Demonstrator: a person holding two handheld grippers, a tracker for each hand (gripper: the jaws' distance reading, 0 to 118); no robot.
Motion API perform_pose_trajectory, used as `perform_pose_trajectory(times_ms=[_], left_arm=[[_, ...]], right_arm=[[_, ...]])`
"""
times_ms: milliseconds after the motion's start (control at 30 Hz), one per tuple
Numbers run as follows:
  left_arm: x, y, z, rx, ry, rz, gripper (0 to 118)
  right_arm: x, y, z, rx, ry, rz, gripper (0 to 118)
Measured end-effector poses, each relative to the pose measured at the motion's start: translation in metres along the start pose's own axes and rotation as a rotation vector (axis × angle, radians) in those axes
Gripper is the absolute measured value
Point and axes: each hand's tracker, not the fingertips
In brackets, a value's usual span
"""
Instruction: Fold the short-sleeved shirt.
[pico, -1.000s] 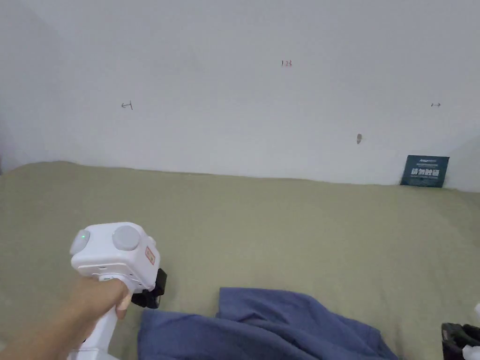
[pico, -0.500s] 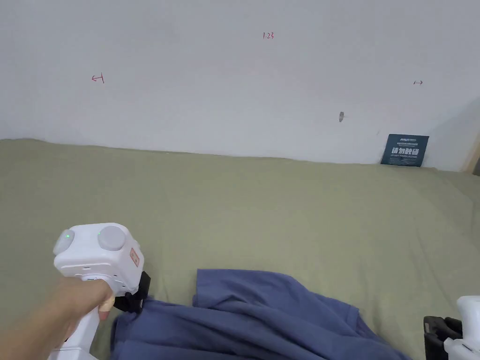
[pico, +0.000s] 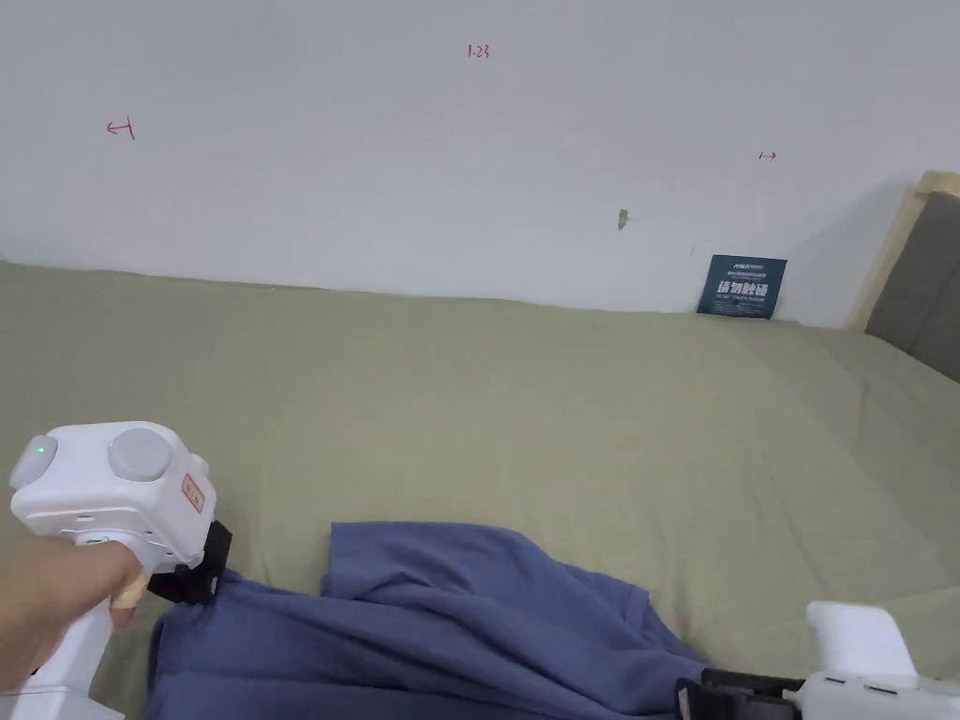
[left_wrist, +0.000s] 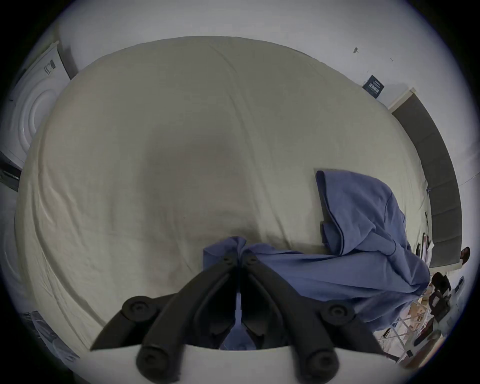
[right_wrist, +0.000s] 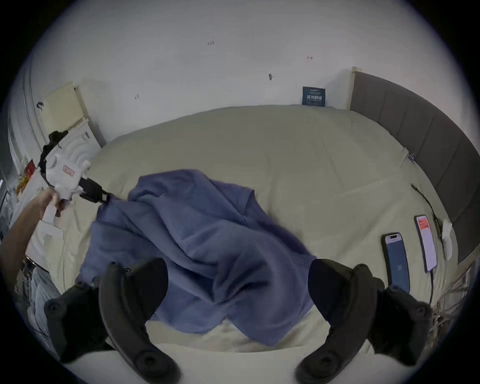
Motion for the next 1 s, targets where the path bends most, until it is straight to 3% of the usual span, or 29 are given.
perform_pose_trajectory(times_ms=[33, 67, 100, 133, 400, 633, 933, 1000], left_arm=[[0.001, -0.001, 0.001, 0.002, 0.001, 0.000, 2], [0.000, 0.001, -0.001, 0.004, 0.001, 0.000, 2], [0.000, 0.000, -0.001, 0.008, 0.002, 0.002, 2], [0.000, -0.001, 0.000, 0.006, -0.002, 0.005, 2], [-0.009, -0.005, 0.028, 0.118, -0.045, 0.030, 2], [-0.018, 0.005, 0.105, 0.297, -0.070, 0.020, 2], [-0.053, 0.026, 0.197, 0.455, -0.043, 0.069, 2], [-0.058, 0.030, 0.214, 0.485, -0.034, 0.080, 2]], right_arm=[[-0.002, -0.003, -0.004, -0.012, -0.004, 0.008, 102], [-0.002, -0.004, -0.008, -0.017, -0.011, 0.017, 83], [-0.003, -0.004, -0.011, -0.011, -0.020, 0.021, 50], [-0.002, -0.003, -0.014, -0.005, -0.037, 0.031, 5], [-0.005, -0.001, -0.010, 0.038, -0.051, 0.018, 5], [-0.013, 0.045, 0.009, 0.119, -0.009, -0.001, 4], [-0.044, 0.143, 0.013, 0.226, 0.054, 0.056, 4], [-0.053, 0.167, 0.015, 0.272, 0.052, 0.104, 4]])
